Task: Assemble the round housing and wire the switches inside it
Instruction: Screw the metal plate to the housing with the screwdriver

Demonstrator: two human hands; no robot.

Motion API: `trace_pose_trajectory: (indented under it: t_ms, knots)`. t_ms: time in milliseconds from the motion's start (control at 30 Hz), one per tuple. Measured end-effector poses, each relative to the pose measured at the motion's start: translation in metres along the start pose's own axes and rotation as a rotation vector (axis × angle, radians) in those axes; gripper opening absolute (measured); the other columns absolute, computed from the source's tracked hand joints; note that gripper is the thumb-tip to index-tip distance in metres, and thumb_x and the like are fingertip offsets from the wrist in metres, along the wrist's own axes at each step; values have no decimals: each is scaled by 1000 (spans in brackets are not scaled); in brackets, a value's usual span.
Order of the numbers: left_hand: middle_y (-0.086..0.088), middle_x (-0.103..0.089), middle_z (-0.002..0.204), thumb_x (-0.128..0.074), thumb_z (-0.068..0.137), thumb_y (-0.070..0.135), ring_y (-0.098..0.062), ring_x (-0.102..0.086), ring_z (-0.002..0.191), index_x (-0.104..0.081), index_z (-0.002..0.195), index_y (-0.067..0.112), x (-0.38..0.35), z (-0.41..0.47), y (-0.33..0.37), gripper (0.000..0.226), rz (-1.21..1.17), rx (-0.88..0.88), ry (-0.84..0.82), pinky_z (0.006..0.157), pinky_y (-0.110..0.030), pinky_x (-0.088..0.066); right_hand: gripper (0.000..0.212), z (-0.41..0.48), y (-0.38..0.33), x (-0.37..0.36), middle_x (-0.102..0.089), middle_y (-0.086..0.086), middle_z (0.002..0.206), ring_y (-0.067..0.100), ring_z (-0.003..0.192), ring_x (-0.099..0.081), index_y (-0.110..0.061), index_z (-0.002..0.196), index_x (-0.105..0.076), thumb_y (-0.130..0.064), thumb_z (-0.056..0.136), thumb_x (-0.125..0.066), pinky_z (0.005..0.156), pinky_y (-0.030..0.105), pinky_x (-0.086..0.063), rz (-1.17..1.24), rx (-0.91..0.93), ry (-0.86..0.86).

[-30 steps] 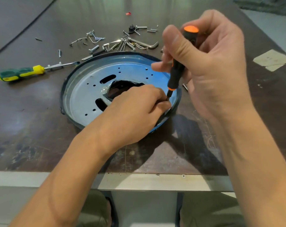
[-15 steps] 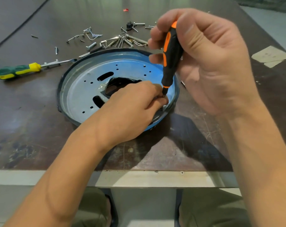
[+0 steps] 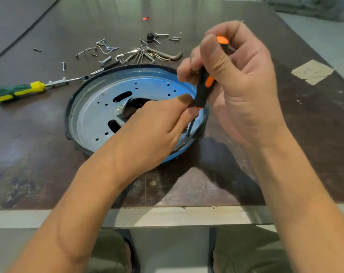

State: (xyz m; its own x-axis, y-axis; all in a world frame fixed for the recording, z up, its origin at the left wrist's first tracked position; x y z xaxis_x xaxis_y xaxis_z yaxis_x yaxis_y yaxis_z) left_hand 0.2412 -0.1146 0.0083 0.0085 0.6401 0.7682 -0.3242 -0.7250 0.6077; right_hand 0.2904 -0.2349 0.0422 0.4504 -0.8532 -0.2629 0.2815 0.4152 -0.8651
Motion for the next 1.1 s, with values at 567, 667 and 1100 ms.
trace_pose_trajectory:
  t_ms: [567,667,1100]
  knots:
    - [-12,-62,77,-56,86,10,-32,-56,72,-58,70,14,9,-7,0,17,405,-1,-185,67,-47,-52,12,27,-69,-7,-64,-25,75,-1,71,-60,-36,96,-70,-40,86,-65,62,32,-45,-1738,-96,-825]
    - [-6,-65,88,-44,100,39,-30,-60,82,-64,80,16,7,-11,-2,37,413,19,-244,80,-45,-51,13,32,-64,-15,-66,-19,77,5,71,-60,-31,98,-74,-32,85,-73,70,32,-49,-1794,-151,-952]
    - [19,-41,141,-57,86,63,-11,-38,134,-45,140,39,6,-28,-15,60,314,-6,-359,113,-63,-24,29,48,-53,-34,-59,-6,54,13,47,-48,-27,79,-73,-45,95,-58,47,21,-40,-1740,-536,-1021]
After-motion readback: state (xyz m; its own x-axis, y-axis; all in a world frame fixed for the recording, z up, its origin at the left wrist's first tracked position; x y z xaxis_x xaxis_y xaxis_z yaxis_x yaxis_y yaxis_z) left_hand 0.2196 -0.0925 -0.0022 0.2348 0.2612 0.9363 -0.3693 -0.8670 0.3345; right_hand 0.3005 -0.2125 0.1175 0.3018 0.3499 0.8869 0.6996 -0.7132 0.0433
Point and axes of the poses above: each hand's wrist, its own z-axis towards the middle knuckle, its own x-axis out of the back of the hand, y = z × x, the point moved 4 cm from there along z, towards the middle knuckle
